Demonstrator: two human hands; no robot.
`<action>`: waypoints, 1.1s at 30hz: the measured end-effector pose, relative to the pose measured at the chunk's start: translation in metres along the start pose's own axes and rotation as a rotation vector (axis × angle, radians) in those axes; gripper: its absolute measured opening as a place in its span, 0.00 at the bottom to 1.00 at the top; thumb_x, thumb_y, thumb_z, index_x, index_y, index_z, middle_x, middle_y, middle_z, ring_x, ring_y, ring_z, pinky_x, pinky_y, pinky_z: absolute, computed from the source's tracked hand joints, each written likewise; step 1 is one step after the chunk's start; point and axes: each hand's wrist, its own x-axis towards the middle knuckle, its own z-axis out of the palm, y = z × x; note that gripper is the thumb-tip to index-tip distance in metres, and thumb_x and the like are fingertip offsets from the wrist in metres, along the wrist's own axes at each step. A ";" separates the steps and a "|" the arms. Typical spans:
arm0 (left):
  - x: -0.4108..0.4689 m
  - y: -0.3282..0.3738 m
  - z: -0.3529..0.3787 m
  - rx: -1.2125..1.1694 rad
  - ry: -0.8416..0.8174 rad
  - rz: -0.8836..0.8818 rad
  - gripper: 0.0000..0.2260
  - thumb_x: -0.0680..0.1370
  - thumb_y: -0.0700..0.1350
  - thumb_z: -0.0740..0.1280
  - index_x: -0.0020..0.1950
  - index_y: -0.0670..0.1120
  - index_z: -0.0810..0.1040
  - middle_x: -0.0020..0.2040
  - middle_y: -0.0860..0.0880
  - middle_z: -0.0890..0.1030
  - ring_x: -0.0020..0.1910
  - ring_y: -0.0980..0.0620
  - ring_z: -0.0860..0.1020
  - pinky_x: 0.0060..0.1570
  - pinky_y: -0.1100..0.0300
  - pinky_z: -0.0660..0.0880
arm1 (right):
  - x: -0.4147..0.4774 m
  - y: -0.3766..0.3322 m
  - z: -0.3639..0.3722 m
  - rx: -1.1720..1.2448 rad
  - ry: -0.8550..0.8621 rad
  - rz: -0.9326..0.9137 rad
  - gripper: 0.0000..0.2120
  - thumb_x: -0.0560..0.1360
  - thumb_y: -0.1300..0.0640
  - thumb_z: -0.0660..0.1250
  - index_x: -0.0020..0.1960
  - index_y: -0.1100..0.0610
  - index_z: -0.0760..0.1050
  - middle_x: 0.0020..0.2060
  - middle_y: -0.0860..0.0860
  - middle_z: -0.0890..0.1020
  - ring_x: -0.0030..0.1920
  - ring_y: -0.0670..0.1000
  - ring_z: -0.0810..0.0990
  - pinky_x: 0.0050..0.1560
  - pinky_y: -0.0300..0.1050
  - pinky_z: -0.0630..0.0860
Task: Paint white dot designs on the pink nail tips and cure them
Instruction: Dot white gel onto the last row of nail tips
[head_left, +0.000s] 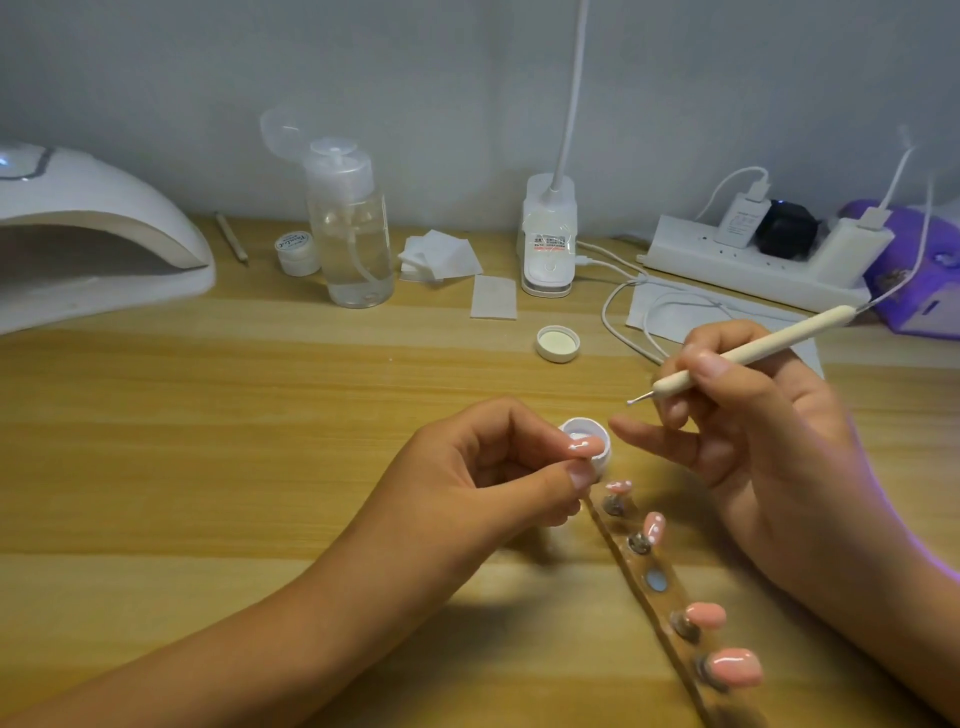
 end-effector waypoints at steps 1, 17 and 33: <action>0.000 0.000 0.000 0.002 0.000 0.001 0.04 0.68 0.43 0.75 0.39 0.51 0.83 0.35 0.51 0.82 0.34 0.56 0.78 0.38 0.67 0.75 | -0.001 0.000 0.000 0.016 -0.024 0.015 0.05 0.71 0.59 0.65 0.37 0.53 0.77 0.32 0.50 0.76 0.33 0.44 0.76 0.41 0.48 0.81; 0.000 -0.001 -0.001 0.037 -0.013 0.013 0.05 0.69 0.41 0.73 0.39 0.51 0.82 0.34 0.51 0.82 0.34 0.58 0.79 0.37 0.68 0.75 | -0.004 0.006 -0.002 -0.017 -0.154 0.031 0.05 0.69 0.56 0.74 0.41 0.54 0.78 0.33 0.52 0.77 0.34 0.45 0.78 0.42 0.50 0.82; 0.000 -0.003 -0.003 0.062 -0.008 0.015 0.04 0.69 0.43 0.73 0.39 0.52 0.82 0.35 0.50 0.83 0.35 0.57 0.79 0.39 0.66 0.76 | -0.005 0.004 0.000 -0.020 -0.156 0.053 0.04 0.70 0.58 0.73 0.40 0.53 0.78 0.33 0.52 0.77 0.35 0.45 0.78 0.41 0.47 0.82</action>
